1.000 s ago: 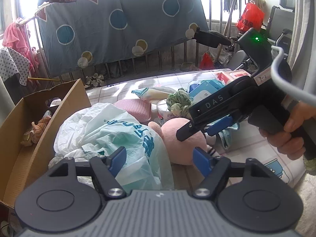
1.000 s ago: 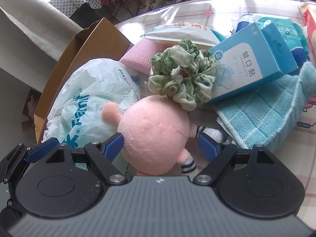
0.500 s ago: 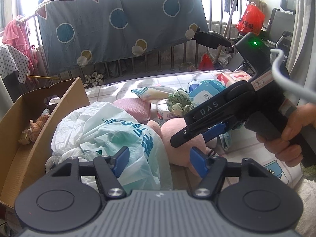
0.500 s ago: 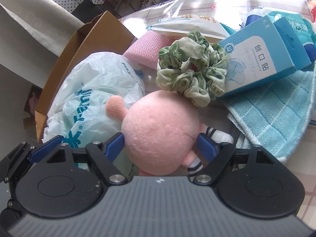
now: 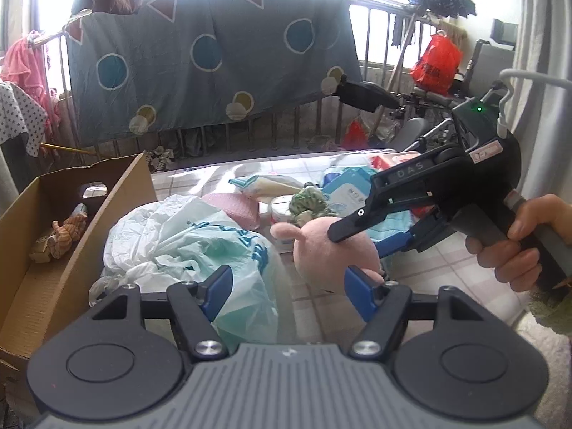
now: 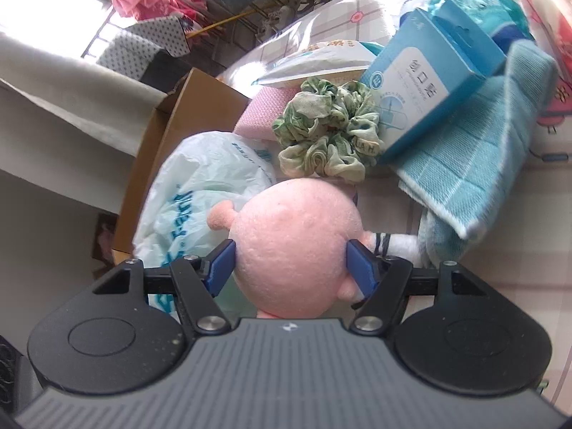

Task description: Organize soft objects

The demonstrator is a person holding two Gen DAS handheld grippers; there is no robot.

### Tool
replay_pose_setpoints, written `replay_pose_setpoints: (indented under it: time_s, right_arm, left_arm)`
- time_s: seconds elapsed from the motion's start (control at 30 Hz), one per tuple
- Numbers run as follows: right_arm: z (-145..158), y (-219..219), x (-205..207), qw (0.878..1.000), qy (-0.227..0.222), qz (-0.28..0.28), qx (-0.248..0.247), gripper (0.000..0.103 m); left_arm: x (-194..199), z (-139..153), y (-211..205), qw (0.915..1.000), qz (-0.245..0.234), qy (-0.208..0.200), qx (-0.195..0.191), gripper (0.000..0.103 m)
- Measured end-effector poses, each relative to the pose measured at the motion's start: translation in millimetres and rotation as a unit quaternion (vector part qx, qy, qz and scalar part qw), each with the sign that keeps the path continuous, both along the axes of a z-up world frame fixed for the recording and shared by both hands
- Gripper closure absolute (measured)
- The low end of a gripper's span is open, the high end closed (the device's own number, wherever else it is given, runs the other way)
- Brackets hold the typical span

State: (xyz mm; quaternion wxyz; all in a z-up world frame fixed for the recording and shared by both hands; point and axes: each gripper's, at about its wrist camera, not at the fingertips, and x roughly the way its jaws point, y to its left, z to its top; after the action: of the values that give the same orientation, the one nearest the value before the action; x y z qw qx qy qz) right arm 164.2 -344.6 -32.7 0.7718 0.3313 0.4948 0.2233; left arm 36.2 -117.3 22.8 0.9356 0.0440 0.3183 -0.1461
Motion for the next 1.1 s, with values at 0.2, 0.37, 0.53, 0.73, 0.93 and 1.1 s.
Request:
replay_pose_setpoints:
  time_s: [0.2,0.37,0.53,0.73,0.93,1.1]
  right_arm:
    - [-16.6,-24.6,-31.0,0.993,0.038,-0.017,0.11,0.036]
    - [-42.3,-34.4,-44.8,0.989,0.079,-0.032,0.125,0.033]
    - [-49.7,-41.9,-50.8,0.99,0.073,-0.052,0.107,0.033]
    - [-56.9,-49.8,-48.8,0.991,0.068,-0.063,0.099,0.033]
    - [-52.9,-54.1,-52.7,0.991,0.045,-0.044,0.117,0.033]
    - [-42.4,-39.8,-41.9,0.994,0.028,-0.018,0.108,0.024]
  left_arm:
    - [-16.7,-0.7,-11.6,0.9978,-0.061,0.016,-0.018,0.031]
    - [-15.4,-11.3,-36.8,0.9941,-0.1,0.041,-0.013,0.03]
    - [1.1,-33.5,-53.1,0.9898,-0.104,0.095,-0.024,0.03]
    - [26.5,-52.1,-59.0,0.9876,-0.073,0.135,-0.033,0.029]
    - [30.7,-56.6,-59.5,0.9891,-0.055,0.136,-0.01,0.029]
    - [28.2,-61.1,-59.3,0.9896,-0.049,0.136,0.001,0.029]
